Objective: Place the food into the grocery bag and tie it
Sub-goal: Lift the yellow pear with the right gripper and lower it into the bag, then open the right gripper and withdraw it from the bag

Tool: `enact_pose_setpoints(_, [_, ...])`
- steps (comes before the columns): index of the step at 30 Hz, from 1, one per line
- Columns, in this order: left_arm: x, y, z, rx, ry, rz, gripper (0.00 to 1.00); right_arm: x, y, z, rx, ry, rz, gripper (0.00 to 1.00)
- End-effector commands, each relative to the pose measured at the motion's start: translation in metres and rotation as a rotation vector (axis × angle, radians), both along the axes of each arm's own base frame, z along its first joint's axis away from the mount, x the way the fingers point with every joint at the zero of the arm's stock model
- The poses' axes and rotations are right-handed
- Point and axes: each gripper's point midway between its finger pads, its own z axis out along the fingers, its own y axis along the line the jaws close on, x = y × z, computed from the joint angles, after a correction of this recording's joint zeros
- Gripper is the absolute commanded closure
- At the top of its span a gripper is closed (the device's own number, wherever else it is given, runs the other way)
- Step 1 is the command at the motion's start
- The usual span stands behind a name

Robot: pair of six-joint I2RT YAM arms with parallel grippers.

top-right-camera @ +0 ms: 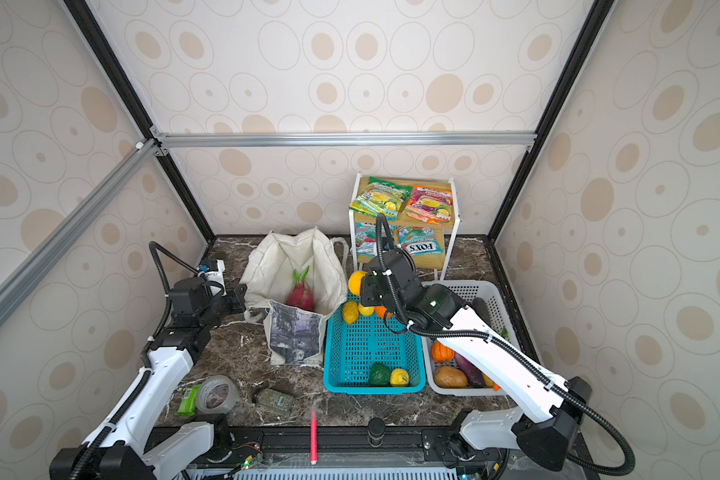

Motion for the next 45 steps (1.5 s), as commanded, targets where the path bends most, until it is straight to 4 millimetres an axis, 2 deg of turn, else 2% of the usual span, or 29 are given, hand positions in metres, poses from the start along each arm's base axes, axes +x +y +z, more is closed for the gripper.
enact_pose_setpoints(1, [0.001, -0.001, 0.013, -0.002, -0.028, -0.008, 1.0, 0.01, 0.04, 0.015, 0.074, -0.025, 0.107, 0.69])
enact_pose_setpoints(5, [0.001, -0.002, 0.013, -0.003, -0.031, -0.011, 1.0, 0.02, 0.094, 0.011, 0.09, -0.011, 0.205, 0.69])
enact_pose_setpoints(7, [0.001, -0.002, 0.013, -0.005, -0.029, -0.011, 1.0, 0.026, 0.119, -0.005, 0.058, 0.015, 0.23, 0.69])
enact_pose_setpoints(10, [0.002, -0.002, 0.012, -0.008, -0.025, -0.013, 1.0, 0.038, 0.148, -0.044, -0.01, 0.091, 0.231, 0.69])
enact_pose_setpoints(14, [0.001, -0.003, 0.013, -0.008, -0.029, -0.014, 1.0, 0.051, 0.182, -0.106, -0.066, 0.195, 0.257, 0.68])
enact_pose_setpoints(18, [0.002, -0.003, 0.012, -0.011, -0.028, -0.013, 1.0, 0.051, 0.198, -0.145, -0.066, 0.289, 0.272, 0.68])
enact_pose_setpoints(23, [0.002, -0.004, 0.011, -0.016, -0.021, -0.022, 1.0, 0.051, 0.192, -0.171, -0.11, 0.335, 0.236, 0.63])
enact_pose_setpoints(24, [0.002, -0.003, 0.011, -0.013, -0.023, -0.017, 1.0, 0.051, 0.19, -0.172, -0.121, 0.338, 0.23, 0.58])
enact_pose_setpoints(26, [0.001, -0.002, 0.013, -0.009, -0.033, -0.011, 1.0, 0.051, 0.185, -0.165, -0.135, 0.325, 0.226, 0.37])
enact_pose_setpoints(27, [0.001, -0.002, 0.014, -0.008, -0.037, -0.009, 1.0, 0.051, 0.183, -0.158, -0.137, 0.313, 0.222, 0.3])
enact_pose_setpoints(31, [0.002, -0.002, 0.012, -0.009, -0.028, -0.01, 1.0, 0.045, 0.174, -0.114, -0.169, 0.219, 0.22, 0.09])
enact_pose_setpoints(34, [0.002, -0.001, 0.012, -0.006, -0.028, -0.004, 1.0, 0.036, 0.166, -0.082, -0.142, 0.162, 0.215, 0.01])
enact_pose_setpoints(40, [0.0, 0.001, 0.016, 0.003, -0.044, 0.005, 1.0, 0.022, 0.139, -0.031, 0.007, 0.051, 0.154, 0.0])
enact_pose_setpoints(42, [0.0, 0.001, 0.017, 0.004, -0.048, 0.004, 1.0, 0.021, 0.116, -0.02, -0.01, -0.006, 0.108, 0.0])
enact_pose_setpoints(45, [-0.001, 0.001, 0.018, 0.004, -0.054, 0.008, 1.0, 0.025, 0.074, -0.023, -0.087, -0.038, -0.01, 0.0])
